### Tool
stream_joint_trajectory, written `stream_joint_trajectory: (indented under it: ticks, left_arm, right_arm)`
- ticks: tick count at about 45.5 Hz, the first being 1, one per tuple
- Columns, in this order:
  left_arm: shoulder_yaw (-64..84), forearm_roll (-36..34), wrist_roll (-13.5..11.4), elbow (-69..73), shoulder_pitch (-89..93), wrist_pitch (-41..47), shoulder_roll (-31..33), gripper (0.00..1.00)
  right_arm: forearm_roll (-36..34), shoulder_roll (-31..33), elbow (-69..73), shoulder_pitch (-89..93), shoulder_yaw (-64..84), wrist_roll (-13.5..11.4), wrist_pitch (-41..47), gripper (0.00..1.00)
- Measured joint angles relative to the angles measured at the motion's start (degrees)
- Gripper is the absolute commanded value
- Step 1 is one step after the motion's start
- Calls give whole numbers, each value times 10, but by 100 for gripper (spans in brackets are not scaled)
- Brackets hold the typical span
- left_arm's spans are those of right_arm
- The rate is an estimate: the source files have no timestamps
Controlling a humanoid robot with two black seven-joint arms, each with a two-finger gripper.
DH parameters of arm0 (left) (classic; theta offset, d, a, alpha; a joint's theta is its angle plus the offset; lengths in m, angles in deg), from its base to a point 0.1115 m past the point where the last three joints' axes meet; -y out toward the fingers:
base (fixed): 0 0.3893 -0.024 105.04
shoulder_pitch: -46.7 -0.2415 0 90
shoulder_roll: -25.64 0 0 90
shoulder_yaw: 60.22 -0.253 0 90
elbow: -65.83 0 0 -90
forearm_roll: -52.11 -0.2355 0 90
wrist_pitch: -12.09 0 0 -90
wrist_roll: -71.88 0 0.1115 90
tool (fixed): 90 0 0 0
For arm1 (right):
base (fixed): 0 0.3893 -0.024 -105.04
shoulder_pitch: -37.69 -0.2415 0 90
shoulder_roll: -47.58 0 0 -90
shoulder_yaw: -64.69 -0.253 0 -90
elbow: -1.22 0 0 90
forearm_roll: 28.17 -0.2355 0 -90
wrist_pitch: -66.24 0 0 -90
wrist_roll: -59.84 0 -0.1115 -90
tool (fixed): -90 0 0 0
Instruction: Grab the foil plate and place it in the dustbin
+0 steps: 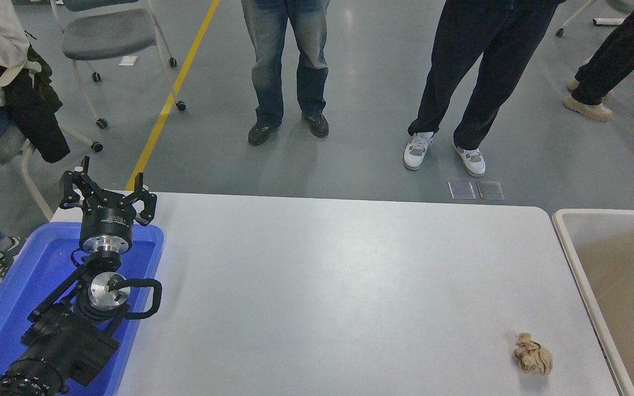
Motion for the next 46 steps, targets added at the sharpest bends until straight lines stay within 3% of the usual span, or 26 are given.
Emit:
stream_joint_trajectory:
  ticks: [7, 20, 34, 46]
  left_arm:
    - [0, 0, 0, 0, 0, 0, 0, 99]
    - [0, 0, 0, 0, 0, 0, 0, 99]
    - [0, 0, 0, 0, 0, 0, 0, 99]
    - [0, 0, 0, 0, 0, 0, 0, 99]
  right_arm:
    - [-1, -6, -1, 8, -3, 0, 0, 62]
    - [-1, -13, -1, 15, -7, 1, -1, 81]
    - [16, -10, 3, 7, 1, 1, 10, 82]
    - [77, 10, 6, -52, 4, 1, 40, 82]
